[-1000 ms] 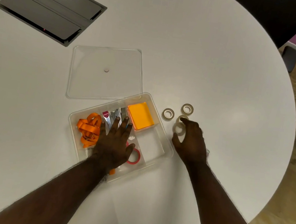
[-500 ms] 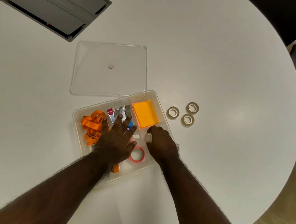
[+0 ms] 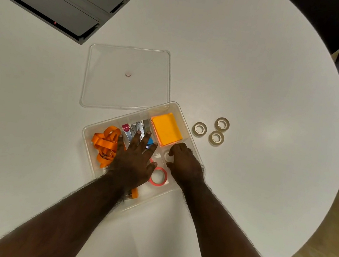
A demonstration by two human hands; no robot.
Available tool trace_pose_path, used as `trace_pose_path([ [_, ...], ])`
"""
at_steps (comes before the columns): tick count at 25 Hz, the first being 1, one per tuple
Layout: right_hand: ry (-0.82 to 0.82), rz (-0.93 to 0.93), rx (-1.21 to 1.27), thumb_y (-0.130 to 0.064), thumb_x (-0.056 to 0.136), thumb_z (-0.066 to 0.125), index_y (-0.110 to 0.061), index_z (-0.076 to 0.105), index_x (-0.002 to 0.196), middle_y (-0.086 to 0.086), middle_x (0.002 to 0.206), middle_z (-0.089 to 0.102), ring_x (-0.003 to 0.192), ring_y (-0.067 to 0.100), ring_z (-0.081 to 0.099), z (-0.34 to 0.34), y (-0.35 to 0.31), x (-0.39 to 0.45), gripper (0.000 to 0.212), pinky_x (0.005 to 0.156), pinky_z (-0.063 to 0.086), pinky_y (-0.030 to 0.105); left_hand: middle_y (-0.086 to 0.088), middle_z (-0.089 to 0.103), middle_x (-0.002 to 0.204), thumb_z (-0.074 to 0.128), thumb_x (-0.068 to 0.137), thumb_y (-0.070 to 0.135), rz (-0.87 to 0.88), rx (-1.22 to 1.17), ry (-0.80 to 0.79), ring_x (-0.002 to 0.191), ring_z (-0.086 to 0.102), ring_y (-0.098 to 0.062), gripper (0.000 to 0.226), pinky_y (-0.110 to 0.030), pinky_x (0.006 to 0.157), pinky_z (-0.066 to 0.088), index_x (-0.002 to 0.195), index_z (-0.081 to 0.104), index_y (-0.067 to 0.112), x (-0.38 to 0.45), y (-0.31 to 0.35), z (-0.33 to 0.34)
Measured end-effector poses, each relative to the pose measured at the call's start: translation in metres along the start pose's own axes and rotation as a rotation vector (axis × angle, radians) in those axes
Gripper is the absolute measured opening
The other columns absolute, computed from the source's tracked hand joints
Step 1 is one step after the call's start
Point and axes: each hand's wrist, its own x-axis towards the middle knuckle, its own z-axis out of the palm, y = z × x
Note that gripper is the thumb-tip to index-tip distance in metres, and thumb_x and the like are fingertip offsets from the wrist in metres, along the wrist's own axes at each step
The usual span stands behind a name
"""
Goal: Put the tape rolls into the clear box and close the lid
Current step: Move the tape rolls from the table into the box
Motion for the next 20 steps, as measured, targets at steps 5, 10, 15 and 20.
trace_pose_path([
  [5, 0.494, 0.003, 0.089, -0.022, 0.089, 0.059, -0.021, 0.058, 0.103, 0.003, 0.103, 0.061, 0.091, 0.021, 0.058, -0.039, 0.024, 0.005, 0.015, 0.064, 0.049, 0.033, -0.002, -0.013, 0.162, 0.018, 0.090, 0.063, 0.001, -0.032, 0.001, 0.148, -0.016, -0.029, 0.070, -0.061, 0.114, -0.008, 0.152, 0.006, 0.033, 0.000, 0.000, 0.000],
  [10, 0.202, 0.244, -0.035, -0.006, 0.089, 0.053, -0.021, 0.059, 0.120, 0.005, 0.130, 0.054, 0.116, 0.032, 0.052, -0.067, 0.074, 0.045, 0.035, 0.079, 0.050, 0.040, -0.001, -0.015, 0.162, 0.017, 0.090, 0.064, -0.003, -0.032, -0.029, 0.148, -0.017, -0.028, 0.071, -0.063, 0.116, -0.005, 0.151, 0.003, 0.032, 0.002, 0.002, -0.002],
  [15, 0.048, 0.109, -0.213, -0.021, 0.090, 0.059, -0.024, 0.059, 0.122, -0.002, 0.144, 0.047, 0.123, 0.029, 0.050, -0.061, 0.079, 0.070, 0.033, 0.086, 0.053, 0.042, 0.000, -0.013, 0.162, 0.017, 0.090, 0.064, -0.006, -0.039, -0.004, 0.148, -0.016, -0.027, 0.072, -0.061, 0.114, -0.011, 0.152, 0.002, 0.032, 0.000, 0.002, 0.004],
  [20, 0.138, 0.108, -0.327, -0.019, 0.089, 0.057, -0.019, 0.059, 0.113, 0.004, 0.115, 0.062, 0.103, 0.029, 0.057, -0.050, 0.071, 0.079, 0.023, 0.075, 0.050, 0.040, 0.000, -0.014, 0.161, 0.016, 0.088, 0.066, -0.013, -0.061, 0.001, 0.148, -0.016, -0.027, 0.072, -0.059, 0.112, -0.012, 0.151, 0.002, 0.033, 0.001, 0.000, 0.007],
])
